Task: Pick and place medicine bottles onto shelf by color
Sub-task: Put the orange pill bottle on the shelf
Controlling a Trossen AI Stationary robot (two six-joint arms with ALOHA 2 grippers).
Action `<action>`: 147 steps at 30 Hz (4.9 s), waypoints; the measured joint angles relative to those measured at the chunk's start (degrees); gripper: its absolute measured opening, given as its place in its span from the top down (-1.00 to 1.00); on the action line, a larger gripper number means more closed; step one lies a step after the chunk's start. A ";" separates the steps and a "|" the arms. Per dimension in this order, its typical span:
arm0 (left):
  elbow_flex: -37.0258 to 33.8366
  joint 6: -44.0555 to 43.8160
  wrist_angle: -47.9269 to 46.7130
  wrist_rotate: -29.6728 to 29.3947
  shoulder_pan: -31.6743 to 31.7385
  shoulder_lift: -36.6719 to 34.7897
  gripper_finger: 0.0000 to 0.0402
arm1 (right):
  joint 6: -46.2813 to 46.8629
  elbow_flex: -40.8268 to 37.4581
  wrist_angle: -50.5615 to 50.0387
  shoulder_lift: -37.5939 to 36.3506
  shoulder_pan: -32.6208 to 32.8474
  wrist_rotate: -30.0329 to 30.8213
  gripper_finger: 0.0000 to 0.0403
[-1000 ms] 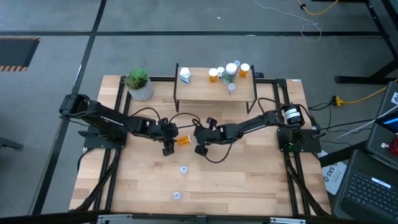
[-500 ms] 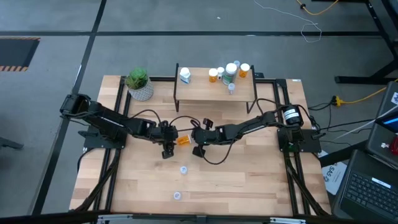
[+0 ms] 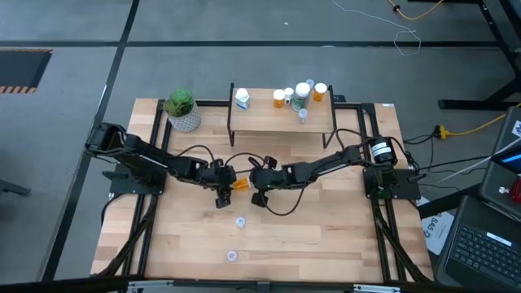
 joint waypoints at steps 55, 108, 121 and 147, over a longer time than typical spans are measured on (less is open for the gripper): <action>5.83 3.88 -22.85 -0.73 0.58 -16.22 0.51 | 9.79 12.00 -34.43 -10.69 4.90 5.51 0.94; 5.92 2.41 -46.64 -10.98 2.89 -43.12 0.51 | -10.44 11.91 -10.71 2.05 -2.07 -5.55 -0.54; 5.88 3.51 -46.33 -11.33 2.89 -43.10 0.51 | -10.28 11.91 -12.40 3.58 -2.10 -7.87 -0.48; 5.88 3.60 -46.44 -11.68 2.86 -43.11 0.51 | -14.96 35.15 -36.85 2.58 -5.47 2.58 -0.04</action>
